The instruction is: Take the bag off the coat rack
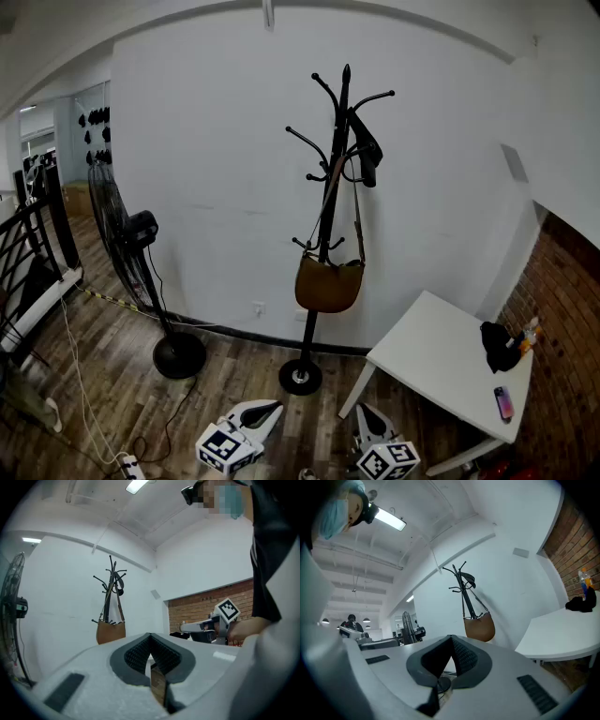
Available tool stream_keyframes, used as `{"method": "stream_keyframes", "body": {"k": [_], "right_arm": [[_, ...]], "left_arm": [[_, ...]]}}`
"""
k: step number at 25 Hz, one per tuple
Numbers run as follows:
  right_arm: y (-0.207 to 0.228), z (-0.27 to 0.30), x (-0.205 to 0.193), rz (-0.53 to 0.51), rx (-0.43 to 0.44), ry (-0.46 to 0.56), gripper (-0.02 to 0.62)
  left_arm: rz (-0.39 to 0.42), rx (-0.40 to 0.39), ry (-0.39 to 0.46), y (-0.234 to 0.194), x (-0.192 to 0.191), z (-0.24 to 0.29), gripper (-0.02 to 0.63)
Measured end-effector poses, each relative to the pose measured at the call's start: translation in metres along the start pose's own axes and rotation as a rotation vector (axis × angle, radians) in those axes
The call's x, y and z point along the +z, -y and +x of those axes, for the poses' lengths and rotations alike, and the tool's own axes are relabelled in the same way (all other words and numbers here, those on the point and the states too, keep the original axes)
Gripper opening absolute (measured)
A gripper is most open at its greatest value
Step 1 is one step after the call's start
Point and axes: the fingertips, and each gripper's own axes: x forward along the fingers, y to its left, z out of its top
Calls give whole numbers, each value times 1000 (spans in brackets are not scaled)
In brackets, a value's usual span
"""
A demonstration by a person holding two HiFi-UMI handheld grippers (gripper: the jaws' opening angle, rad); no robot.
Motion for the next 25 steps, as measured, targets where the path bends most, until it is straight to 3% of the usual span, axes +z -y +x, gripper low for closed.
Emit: {"method": "stream_keyframes", "body": {"k": [10, 11, 12, 13, 17, 25], "right_arm": [[7, 11, 4, 2, 13, 27, 0], [8, 15, 5, -6, 12, 23, 17], [10, 20, 6, -14, 9, 17, 45], [13, 24, 7, -19, 5, 12, 61], [28, 44, 12, -17, -22, -2, 130], [67, 93, 30, -22, -3, -9, 166]], "left_arm": [[-43, 41, -4, -14, -12, 12, 11], [-59, 36, -1, -15, -11, 16, 37], [-77, 33, 0, -15, -10, 22, 173], [-91, 33, -1, -17, -9, 27, 238], [-96, 43, -13, -28, -12, 46, 229], [-81, 91, -15, -59, -10, 97, 222]]}}
